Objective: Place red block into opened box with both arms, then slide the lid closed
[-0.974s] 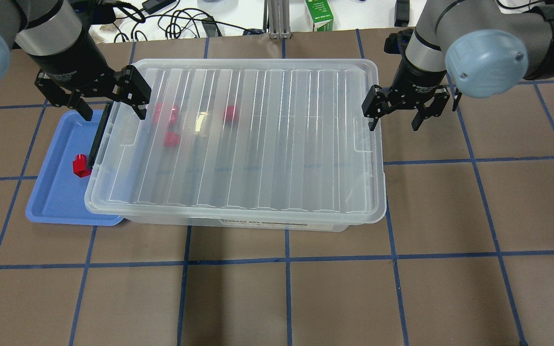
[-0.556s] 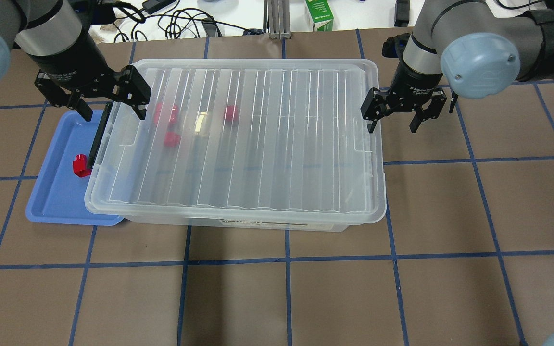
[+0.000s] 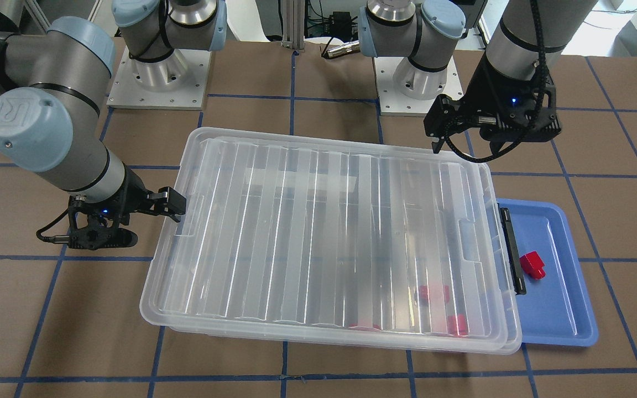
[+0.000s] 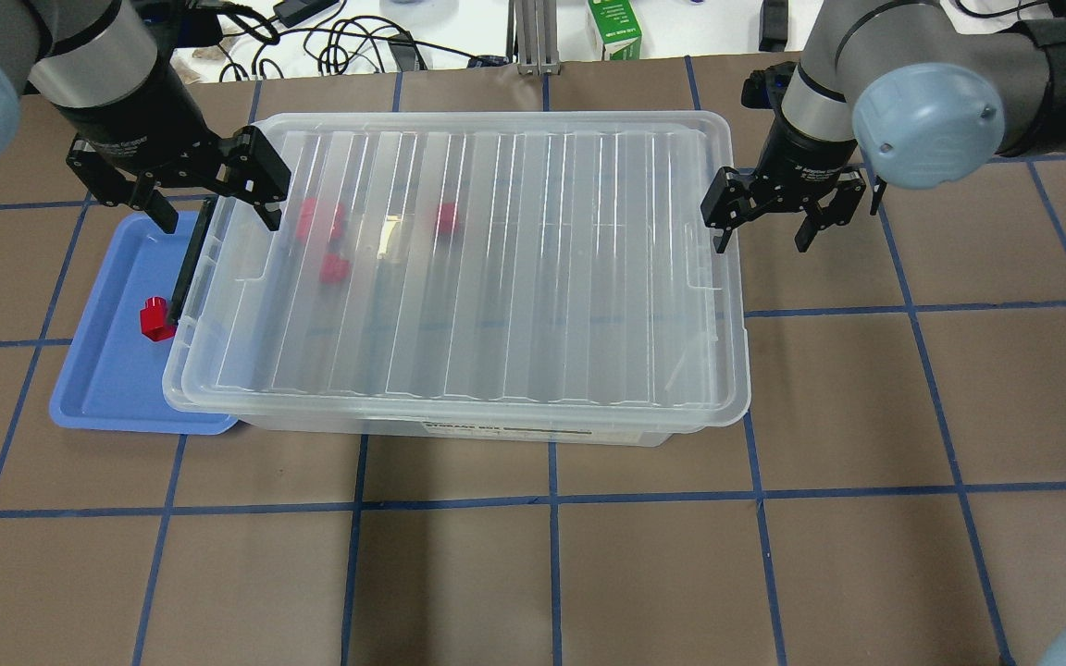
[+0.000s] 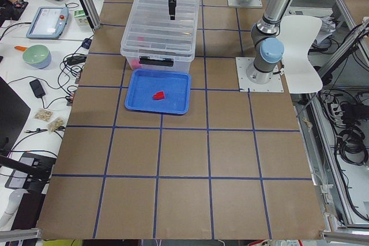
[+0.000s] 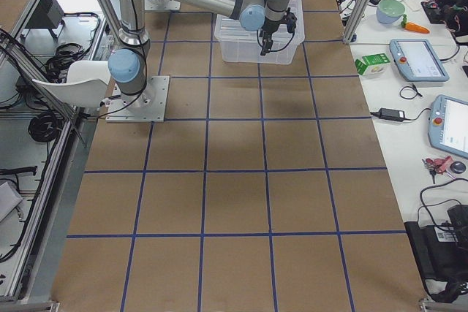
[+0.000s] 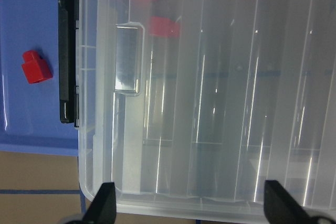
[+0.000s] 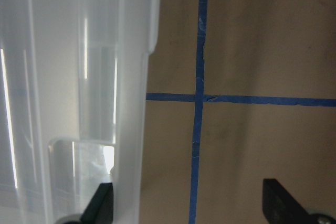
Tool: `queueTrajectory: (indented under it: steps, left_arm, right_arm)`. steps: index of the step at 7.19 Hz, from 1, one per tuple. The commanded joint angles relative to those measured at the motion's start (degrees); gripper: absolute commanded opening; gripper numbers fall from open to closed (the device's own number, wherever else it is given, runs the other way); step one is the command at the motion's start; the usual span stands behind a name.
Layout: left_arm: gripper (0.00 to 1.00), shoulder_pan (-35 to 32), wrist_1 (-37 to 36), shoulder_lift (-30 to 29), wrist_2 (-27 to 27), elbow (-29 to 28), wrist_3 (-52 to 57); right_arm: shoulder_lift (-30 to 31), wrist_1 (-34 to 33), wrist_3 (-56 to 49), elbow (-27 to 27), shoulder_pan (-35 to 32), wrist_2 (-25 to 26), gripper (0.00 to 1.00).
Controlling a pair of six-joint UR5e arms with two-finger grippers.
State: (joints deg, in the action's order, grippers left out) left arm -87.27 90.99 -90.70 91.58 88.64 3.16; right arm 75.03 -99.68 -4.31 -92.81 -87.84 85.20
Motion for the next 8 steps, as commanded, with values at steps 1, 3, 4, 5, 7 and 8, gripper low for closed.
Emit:
queueTrajectory:
  steps: [1,3,4,5,7,8]
  left_arm:
    - [1.00,0.0,0.0,0.0,0.0,0.0,0.0]
    - [1.00,0.0,0.1,0.0,0.0,0.0,0.0]
    - [1.00,0.0,0.0,-0.1,0.0,0.0,0.0]
    - [1.00,0.0,0.0,-0.1,-0.1,0.0,0.0]
    - [1.00,0.4,-0.1,0.5,0.5,0.0,0.2]
    - [1.00,1.7,-0.4,1.0,1.0,0.0,1.1]
  right_arm:
    - [-0.2,-0.1,-1.1,0.3,0.2,0.3,1.00]
    - [-0.3,-0.7,-3.0,0.6,1.3,2.2,1.00]
    - [-0.2,-0.6,-4.6,0.4,2.6,2.2,1.00]
    - [-0.2,-0.7,-5.2,0.6,3.4,2.3,1.00]
    - [-0.2,-0.7,-8.2,0.6,5.5,2.3,1.00]
    - [-0.2,-0.6,-10.3,0.6,6.9,2.3,1.00]
